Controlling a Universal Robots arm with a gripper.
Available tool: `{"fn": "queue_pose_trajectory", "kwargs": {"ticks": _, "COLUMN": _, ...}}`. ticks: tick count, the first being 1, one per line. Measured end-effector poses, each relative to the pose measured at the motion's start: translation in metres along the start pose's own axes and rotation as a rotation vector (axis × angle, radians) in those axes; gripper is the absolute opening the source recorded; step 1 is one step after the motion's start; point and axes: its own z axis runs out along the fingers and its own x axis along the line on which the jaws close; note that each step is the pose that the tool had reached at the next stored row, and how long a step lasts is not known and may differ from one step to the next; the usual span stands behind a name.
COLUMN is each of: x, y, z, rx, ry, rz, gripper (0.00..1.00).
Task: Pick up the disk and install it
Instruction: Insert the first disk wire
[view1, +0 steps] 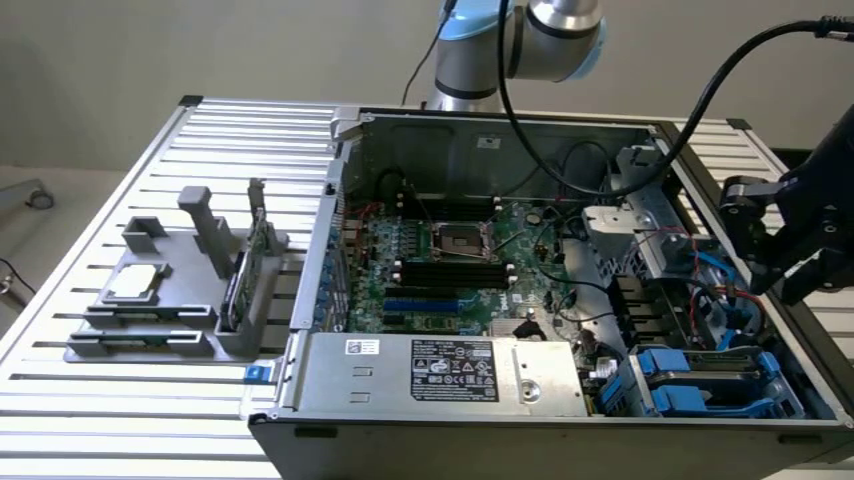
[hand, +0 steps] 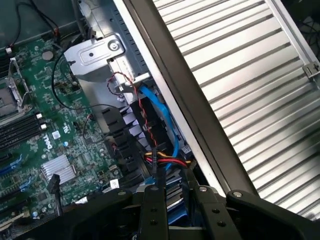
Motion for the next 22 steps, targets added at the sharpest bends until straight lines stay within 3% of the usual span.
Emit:
{"fn": "queue_pose_trajectory", "kwargs": {"ticks": 13, "x": 0.002, "y": -0.0053, "z": 0.02, "rx": 0.0213, "ry": -0.0584, "rz": 0.223, "gripper": 0.28}}
{"fn": "queue_pose_trajectory", "kwargs": {"ticks": 22, "x": 0.004, "y": -0.0094, "z": 0.0357, "rx": 0.0345, "ry": -0.0914, "rz": 0.346, "gripper": 0.28}}
